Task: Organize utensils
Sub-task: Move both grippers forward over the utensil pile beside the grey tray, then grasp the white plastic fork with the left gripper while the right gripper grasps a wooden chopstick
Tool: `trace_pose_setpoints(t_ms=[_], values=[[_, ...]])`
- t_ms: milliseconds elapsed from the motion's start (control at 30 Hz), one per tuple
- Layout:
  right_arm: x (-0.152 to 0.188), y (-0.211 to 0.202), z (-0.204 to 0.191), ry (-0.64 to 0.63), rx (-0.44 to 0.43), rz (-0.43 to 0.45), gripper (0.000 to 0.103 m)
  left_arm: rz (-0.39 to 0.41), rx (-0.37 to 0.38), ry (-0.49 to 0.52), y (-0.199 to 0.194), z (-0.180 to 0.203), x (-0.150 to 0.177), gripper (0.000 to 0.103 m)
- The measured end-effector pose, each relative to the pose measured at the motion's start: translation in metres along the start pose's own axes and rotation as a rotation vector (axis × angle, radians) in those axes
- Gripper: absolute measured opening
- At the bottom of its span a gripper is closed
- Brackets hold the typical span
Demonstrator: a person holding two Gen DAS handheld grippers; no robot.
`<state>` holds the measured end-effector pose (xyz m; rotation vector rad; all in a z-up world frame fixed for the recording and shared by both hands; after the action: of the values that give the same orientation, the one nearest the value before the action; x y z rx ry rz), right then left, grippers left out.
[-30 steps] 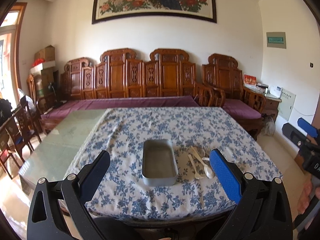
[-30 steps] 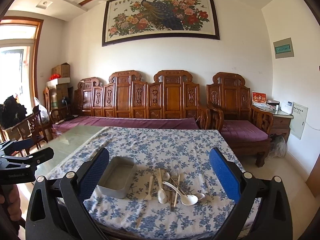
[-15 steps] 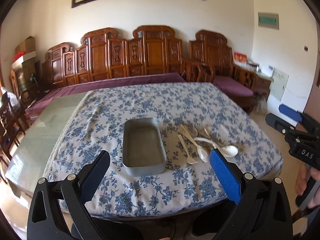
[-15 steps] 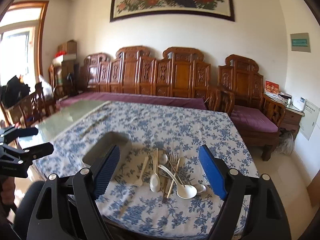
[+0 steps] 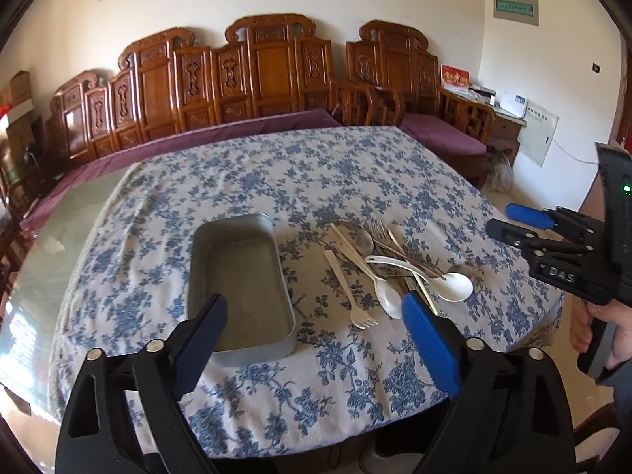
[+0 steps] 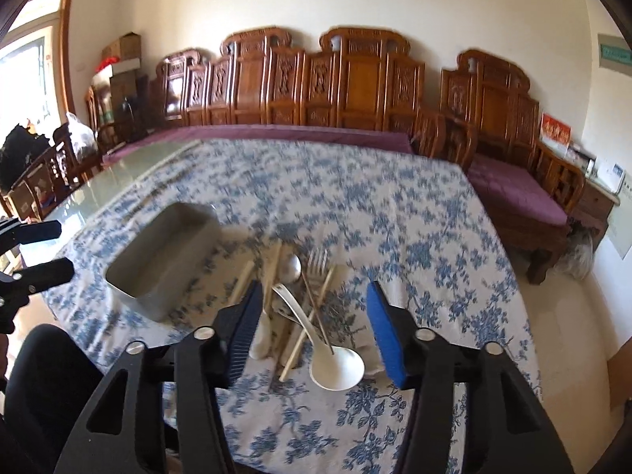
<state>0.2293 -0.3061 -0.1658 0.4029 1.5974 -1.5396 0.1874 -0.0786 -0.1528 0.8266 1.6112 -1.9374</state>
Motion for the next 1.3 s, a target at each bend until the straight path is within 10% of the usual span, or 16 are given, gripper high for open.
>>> trace_pose_setpoints(t_ms=[867, 1300], values=[[0.047, 0.145, 0.011, 0.010, -0.208, -0.253, 0.013, -0.169, 0.020, 0.022, 0.104, 0.022, 0.028, 0.060], [0.042, 0.122, 0.019, 0.003, -0.193, -0.239, 0.006, -0.204, 0.014, 0.011, 0.115, 0.021, 0.034, 0.060]])
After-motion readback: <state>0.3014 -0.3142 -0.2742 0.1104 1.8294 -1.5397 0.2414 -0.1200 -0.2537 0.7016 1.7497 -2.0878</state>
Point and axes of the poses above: each gripper's, at about its wrist camera, not at the fingertips, and y roughly the way its jaws point, z to its right, x to its underside, the point moved 4 cm from there along y, roughly the way its jaws point, and after that the axes turned 9 degrees about -y, right-handed, at the moved point
